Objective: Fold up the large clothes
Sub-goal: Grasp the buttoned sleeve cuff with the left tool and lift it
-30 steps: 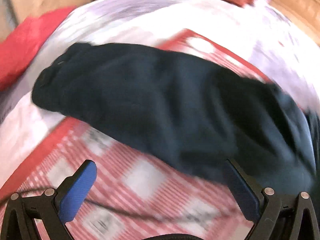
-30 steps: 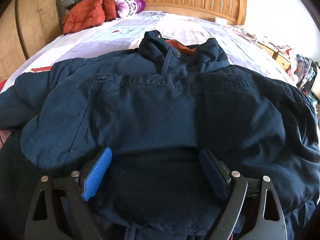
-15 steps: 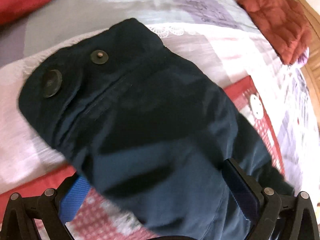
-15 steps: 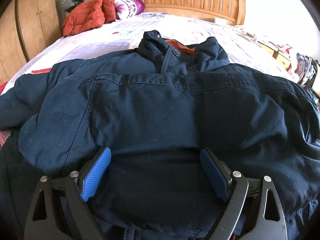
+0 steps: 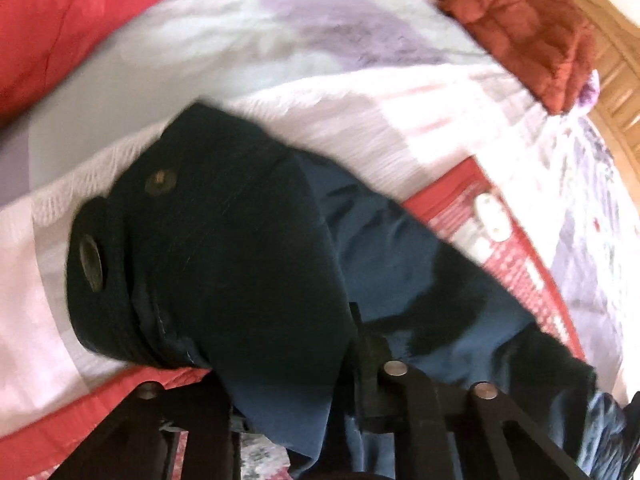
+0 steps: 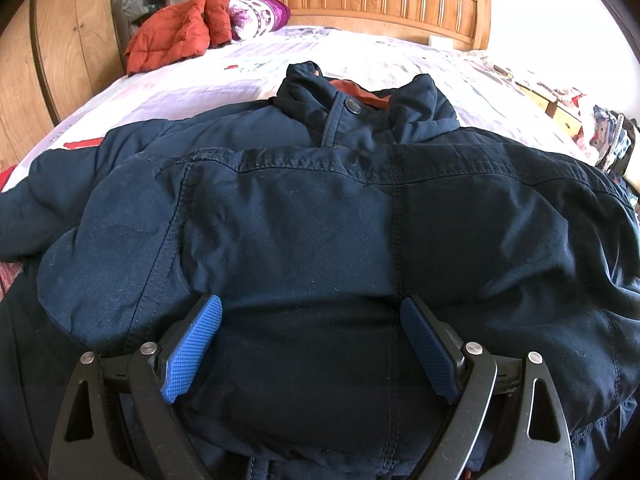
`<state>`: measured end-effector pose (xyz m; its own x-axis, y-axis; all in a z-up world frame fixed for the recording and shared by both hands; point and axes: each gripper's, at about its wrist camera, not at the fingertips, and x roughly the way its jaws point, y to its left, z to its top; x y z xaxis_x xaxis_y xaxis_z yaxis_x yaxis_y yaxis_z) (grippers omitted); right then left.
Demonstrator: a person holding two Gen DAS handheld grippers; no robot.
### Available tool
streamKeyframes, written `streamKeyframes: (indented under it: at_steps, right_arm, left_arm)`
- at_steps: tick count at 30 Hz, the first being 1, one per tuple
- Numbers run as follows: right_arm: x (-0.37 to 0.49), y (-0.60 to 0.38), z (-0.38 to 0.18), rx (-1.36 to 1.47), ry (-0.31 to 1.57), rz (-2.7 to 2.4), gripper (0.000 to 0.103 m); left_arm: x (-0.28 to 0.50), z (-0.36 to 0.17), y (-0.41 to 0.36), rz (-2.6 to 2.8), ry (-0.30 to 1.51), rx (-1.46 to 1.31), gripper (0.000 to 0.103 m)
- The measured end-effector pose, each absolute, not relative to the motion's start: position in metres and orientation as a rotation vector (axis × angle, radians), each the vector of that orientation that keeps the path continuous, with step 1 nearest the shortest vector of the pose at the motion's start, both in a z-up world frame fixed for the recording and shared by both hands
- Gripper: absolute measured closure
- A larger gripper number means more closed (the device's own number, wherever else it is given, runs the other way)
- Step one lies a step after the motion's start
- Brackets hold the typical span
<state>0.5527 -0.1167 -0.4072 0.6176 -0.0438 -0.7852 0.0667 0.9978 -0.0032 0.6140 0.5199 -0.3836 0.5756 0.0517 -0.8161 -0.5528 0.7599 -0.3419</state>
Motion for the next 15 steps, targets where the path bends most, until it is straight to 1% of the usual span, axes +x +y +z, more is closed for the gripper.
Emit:
streamKeyframes:
  at_steps: [5, 8, 15]
  right_arm:
    - [0.553, -0.117, -0.407, 0.028, 0.903, -0.063, 0.010]
    - [0.553, -0.116, -0.408, 0.027, 0.903, -0.064, 0.010]
    - [0.554, -0.116, -0.408, 0.021, 0.909, -0.066, 0.010]
  left_arm:
    - [0.605, -0.350, 0.510, 0.341, 0.812, -0.568, 0.087]
    - [0.602, -0.319, 0.492, 0.293, 0.762, -0.484, 0.087]
    - [0.598, -0.237, 0.407, 0.104, 0.658, -0.290, 0.088]
